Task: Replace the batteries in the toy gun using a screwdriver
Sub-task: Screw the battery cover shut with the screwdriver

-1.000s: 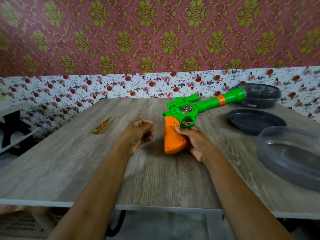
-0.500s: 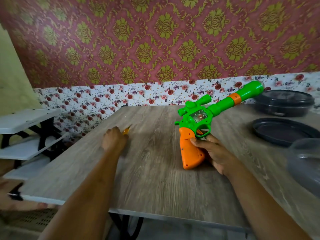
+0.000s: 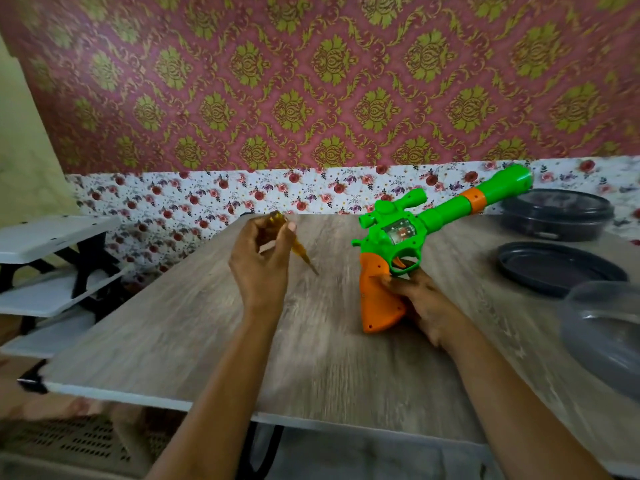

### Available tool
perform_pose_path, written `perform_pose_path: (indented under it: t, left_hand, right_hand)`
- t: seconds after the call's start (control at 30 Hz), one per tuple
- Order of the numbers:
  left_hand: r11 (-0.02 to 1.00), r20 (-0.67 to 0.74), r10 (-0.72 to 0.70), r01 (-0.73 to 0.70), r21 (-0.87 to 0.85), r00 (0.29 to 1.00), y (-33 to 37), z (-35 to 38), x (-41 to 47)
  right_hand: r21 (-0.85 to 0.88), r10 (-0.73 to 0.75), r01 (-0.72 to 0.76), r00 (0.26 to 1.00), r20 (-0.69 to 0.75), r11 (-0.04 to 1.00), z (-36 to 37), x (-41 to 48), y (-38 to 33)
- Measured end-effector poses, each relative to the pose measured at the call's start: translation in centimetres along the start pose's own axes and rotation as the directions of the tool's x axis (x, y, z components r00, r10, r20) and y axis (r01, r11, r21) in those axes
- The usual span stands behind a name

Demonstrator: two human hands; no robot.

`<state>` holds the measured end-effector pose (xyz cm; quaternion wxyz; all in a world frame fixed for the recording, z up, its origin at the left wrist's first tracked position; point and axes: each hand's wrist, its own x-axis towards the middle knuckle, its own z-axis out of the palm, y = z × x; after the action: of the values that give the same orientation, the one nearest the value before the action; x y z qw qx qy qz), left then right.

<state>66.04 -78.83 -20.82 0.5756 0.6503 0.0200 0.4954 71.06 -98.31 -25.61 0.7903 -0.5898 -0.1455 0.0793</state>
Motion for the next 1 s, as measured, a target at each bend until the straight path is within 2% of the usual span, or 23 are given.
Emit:
perform_pose_path:
  t: [0.1, 0.2, 0.33, 0.57, 1.0]
  left_hand:
    - [0.986, 0.042, 0.165, -0.164, -0.039, 0.985, 1.0, 0.6, -3.0]
    - [0.917, 0.138, 0.391, -0.398, 0.031, 0.910, 0.8, 0.6, -5.0]
    - [0.848, 0.205, 0.503, -0.525, 0.071, 0.840, 0.7, 0.5, -5.4]
    - [0.803, 0.283, 0.539, -0.586, 0.112, 0.793, 0.8, 0.8, -5.6]
    - [0.811, 0.285, 0.513, -0.566, 0.146, 0.810, 0.8, 0.9, -5.6]
  right_hand:
    - [0.003, -0.013, 0.013, 0.999, 0.037, 1.000, 0.0, -0.3, -0.1]
    - [0.005, -0.041, 0.041, 0.994, 0.098, 0.999, -0.3, -0.5, 0.0]
    - [0.022, -0.033, 0.031, 0.995, 0.091, 0.999, -0.4, -0.2, 0.2]
    - [-0.026, -0.001, 0.003, 0.998, 0.061, 1.000, -0.7, 0.4, 0.6]
    - [-0.010, 0.002, -0.001, 0.998, 0.056, 1.000, -0.6, 0.3, 0.3]
